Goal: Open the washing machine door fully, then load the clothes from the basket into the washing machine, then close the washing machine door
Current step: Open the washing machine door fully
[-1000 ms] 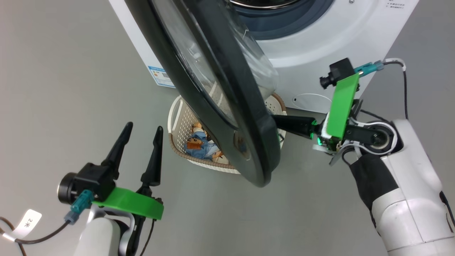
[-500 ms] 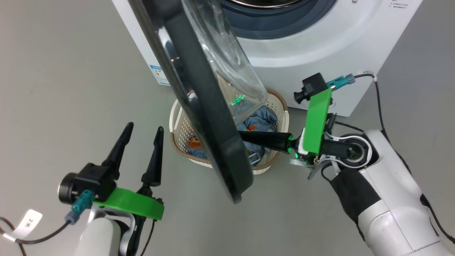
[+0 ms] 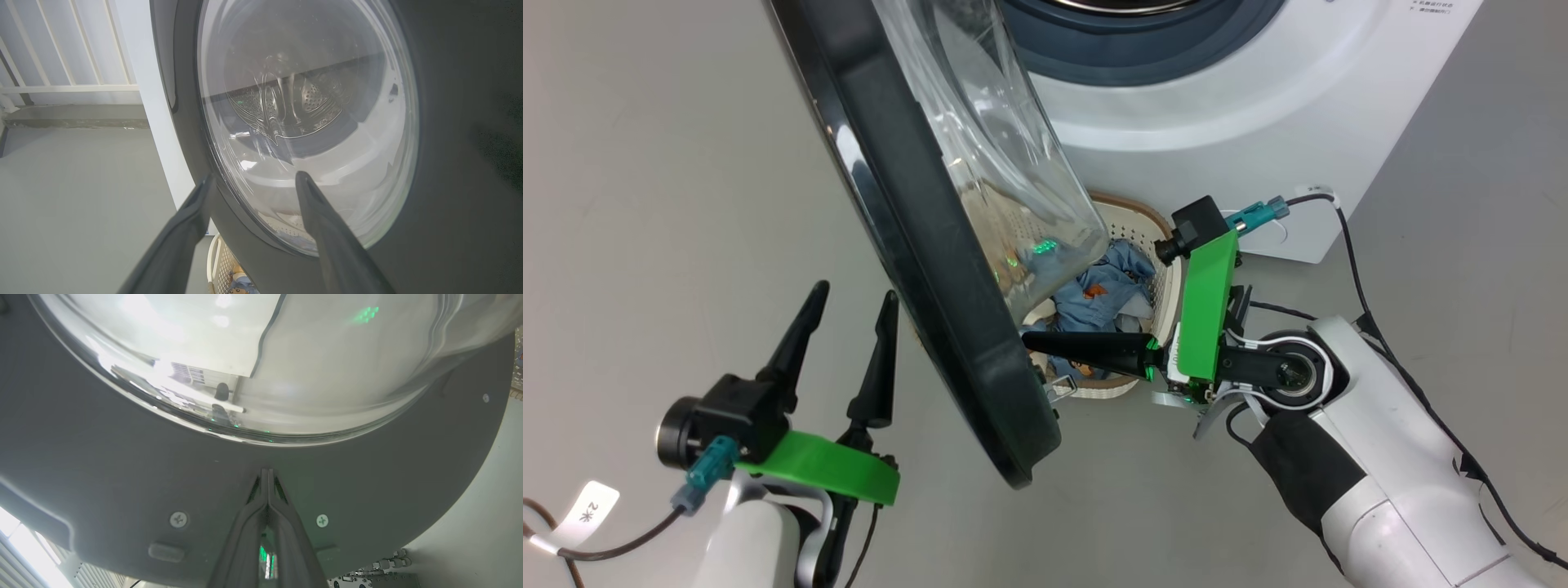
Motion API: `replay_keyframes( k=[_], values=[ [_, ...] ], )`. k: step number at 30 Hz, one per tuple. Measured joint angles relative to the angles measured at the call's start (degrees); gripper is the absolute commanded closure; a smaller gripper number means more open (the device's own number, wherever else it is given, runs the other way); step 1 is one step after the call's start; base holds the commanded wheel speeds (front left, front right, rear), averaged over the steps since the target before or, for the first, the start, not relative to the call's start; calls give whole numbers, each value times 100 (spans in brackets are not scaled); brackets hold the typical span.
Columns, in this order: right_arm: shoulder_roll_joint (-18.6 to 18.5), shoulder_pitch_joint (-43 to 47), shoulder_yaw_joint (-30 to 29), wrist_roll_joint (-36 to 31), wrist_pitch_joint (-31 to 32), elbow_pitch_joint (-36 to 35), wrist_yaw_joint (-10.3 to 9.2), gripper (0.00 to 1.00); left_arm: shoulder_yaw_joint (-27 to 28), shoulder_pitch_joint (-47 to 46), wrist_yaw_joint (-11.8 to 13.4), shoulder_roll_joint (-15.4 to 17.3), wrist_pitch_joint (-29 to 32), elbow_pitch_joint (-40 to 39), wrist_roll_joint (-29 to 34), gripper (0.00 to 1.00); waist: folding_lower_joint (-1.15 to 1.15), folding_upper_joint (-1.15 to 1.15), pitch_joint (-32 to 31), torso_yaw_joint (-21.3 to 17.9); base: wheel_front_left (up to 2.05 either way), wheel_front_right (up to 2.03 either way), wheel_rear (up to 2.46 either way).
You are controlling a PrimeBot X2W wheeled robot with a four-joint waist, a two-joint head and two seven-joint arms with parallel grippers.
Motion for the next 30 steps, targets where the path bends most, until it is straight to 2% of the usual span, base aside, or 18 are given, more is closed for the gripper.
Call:
replay_keyframes(
  k=[11, 20, 21, 22, 23, 30],
  values=[
    [-11, 78, -224, 152, -337, -47, 0, 100, 187, 22, 7, 1, 0, 19, 11, 0, 0, 0, -115, -168, 0, 0, 0],
    [-270, 542, -720, 89, -951, -448, 0, 100, 492, 216, -2, 9, 0, 33, 141, 0, 0, 0, -294, -494, 0, 0, 0],
    [-292, 587, -768, 40, -1071, -508, 0, 73, 523, 219, -3, 16, 0, 33, 177, 0, 0, 0, -308, -538, 0, 0, 0],
    [-307, 632, -824, -54, -1191, -572, 0, 52, 556, 224, -4, 20, 0, 32, 193, 0, 0, 0, -320, -583, 0, 0, 0],
    [-318, 674, -883, -166, -1302, -650, 0, 0, 579, 227, -14, 21, 0, 32, 218, 0, 0, 0, -330, -627, 0, 0, 0],
    [-349, 1066, -1263, -823, -2045, -1224, 0, 0, 697, 318, -49, 24, 0, 33, 264, 0, 0, 0, -371, -878, 0, 0, 0]
  ],
)
